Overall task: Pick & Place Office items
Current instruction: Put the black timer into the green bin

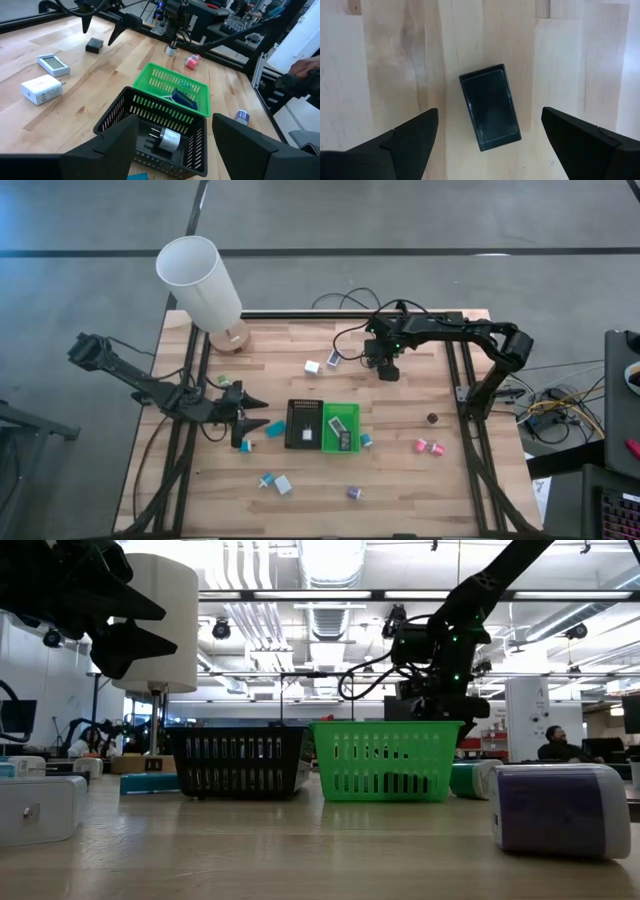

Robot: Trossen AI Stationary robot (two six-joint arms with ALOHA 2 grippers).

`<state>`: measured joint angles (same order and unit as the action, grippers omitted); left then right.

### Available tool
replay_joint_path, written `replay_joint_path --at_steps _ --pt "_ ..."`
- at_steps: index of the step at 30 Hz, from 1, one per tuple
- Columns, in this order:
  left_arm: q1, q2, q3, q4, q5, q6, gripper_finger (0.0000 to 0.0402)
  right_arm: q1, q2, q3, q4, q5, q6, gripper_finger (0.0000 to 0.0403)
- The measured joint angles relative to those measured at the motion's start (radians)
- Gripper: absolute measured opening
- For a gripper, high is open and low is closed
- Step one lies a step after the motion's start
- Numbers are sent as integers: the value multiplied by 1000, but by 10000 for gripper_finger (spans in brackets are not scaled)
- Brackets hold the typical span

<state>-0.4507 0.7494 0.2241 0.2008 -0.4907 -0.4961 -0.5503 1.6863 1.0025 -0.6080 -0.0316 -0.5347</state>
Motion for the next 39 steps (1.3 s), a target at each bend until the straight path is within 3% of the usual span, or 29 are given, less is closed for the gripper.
replay_joint_path --at_steps 23,33,39 --pt "0 0 0 0 0 -3 261 0 6 -7 16 -46 8 352" --pt "0 0 0 0 4 -7 261 -1 164 24 2 -53 26 351" --pt "0 0 0 0 4 -7 261 0 206 99 -56 -31 66 327"
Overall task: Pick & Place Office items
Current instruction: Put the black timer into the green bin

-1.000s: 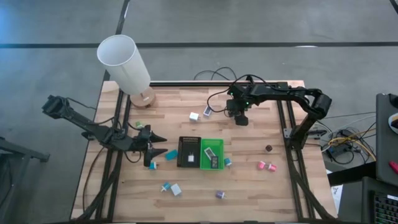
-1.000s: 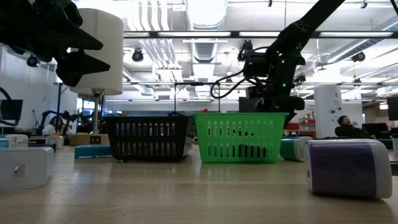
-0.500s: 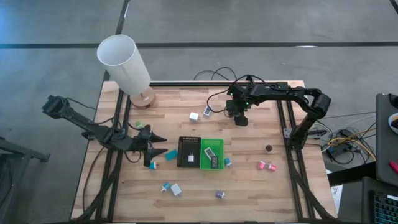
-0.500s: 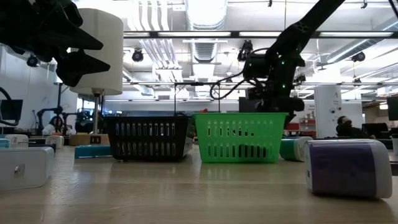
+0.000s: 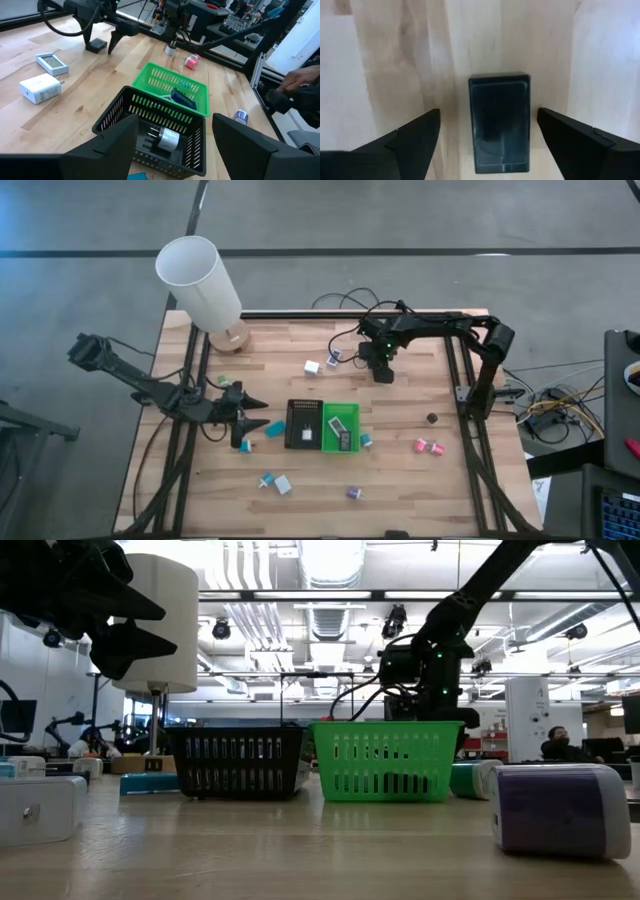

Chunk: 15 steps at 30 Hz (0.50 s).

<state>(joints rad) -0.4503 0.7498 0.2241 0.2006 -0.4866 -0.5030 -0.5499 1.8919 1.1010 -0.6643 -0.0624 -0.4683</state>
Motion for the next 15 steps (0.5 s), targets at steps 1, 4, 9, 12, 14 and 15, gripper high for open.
replay_joint_path --at_steps 1,4,9,12,14,15 --pt "0 0 0 0 0 0 261 0 -1 11 -11 4 0 319" --pt "0 0 0 -1 0 0 261 1 -4 53 -55 20 8 280" --pt "0 0 0 -8 0 -4 261 -2 1 81 -76 47 24 162" --pt "0 0 0 -16 4 -4 261 -2 2 74 -78 60 20 141" --pt "0 0 0 -18 5 -5 261 -1 4 68 -87 72 19 141" --pt "0 0 0 -19 5 -5 261 -1 4 66 -96 77 20 141"
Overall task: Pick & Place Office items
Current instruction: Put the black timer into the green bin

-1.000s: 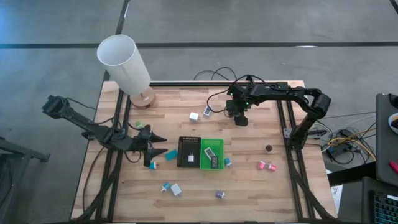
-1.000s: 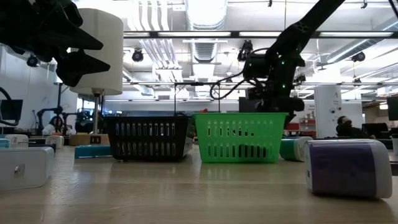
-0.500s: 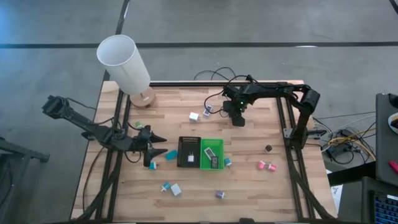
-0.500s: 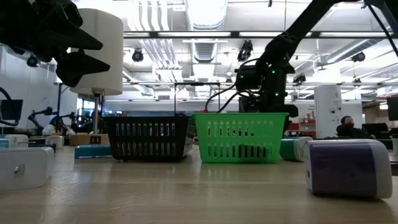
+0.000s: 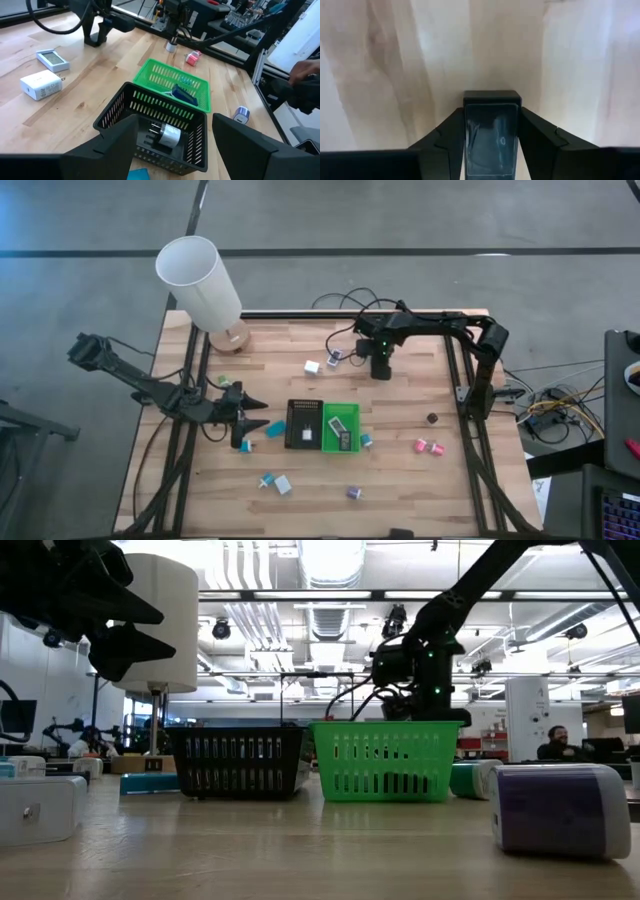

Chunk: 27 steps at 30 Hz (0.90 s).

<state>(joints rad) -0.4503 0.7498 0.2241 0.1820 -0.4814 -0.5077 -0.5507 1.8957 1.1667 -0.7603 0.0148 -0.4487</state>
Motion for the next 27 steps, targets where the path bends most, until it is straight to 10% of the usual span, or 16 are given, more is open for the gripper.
replay_joint_path --at_steps 27 --pt "0 0 0 -3 13 5 261 175 -491 -120 40 39 211 141"
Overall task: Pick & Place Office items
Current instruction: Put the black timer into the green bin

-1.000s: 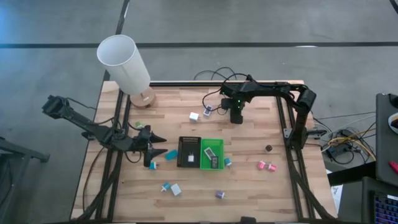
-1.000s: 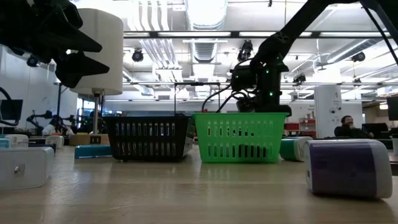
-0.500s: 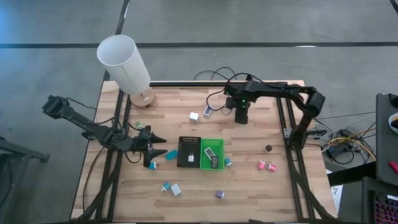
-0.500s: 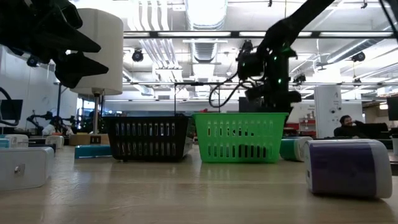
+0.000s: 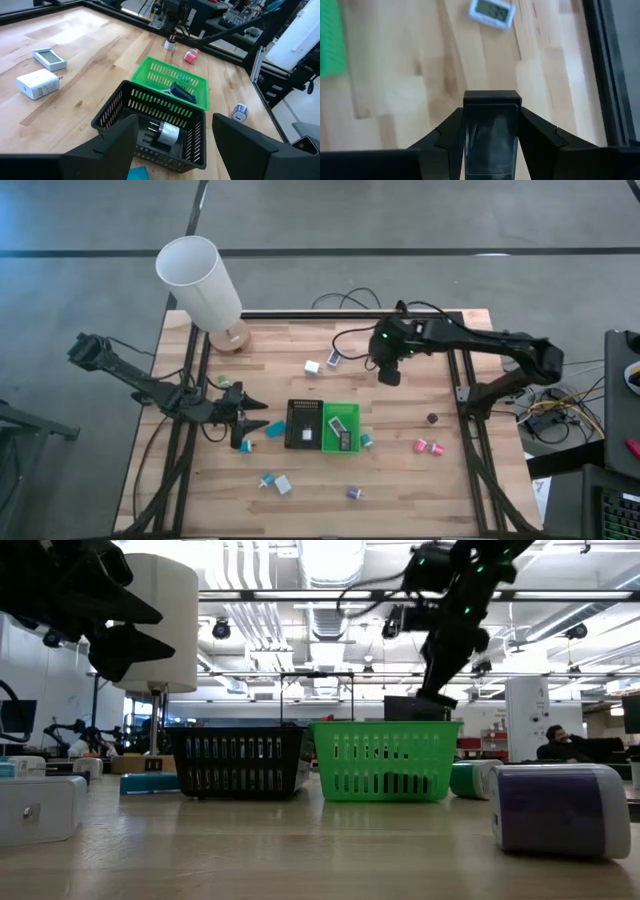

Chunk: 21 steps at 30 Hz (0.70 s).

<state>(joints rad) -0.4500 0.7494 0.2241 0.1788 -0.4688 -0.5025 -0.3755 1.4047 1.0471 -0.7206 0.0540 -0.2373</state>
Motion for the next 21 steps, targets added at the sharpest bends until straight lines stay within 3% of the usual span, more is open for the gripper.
replay_joint_path --at_steps 11,21 --pt "1 0 0 35 -174 1 261 161 -190 -157 230 1 163 141" --pt "1 0 0 87 -182 3 262 337 -189 -337 688 1 248 141"
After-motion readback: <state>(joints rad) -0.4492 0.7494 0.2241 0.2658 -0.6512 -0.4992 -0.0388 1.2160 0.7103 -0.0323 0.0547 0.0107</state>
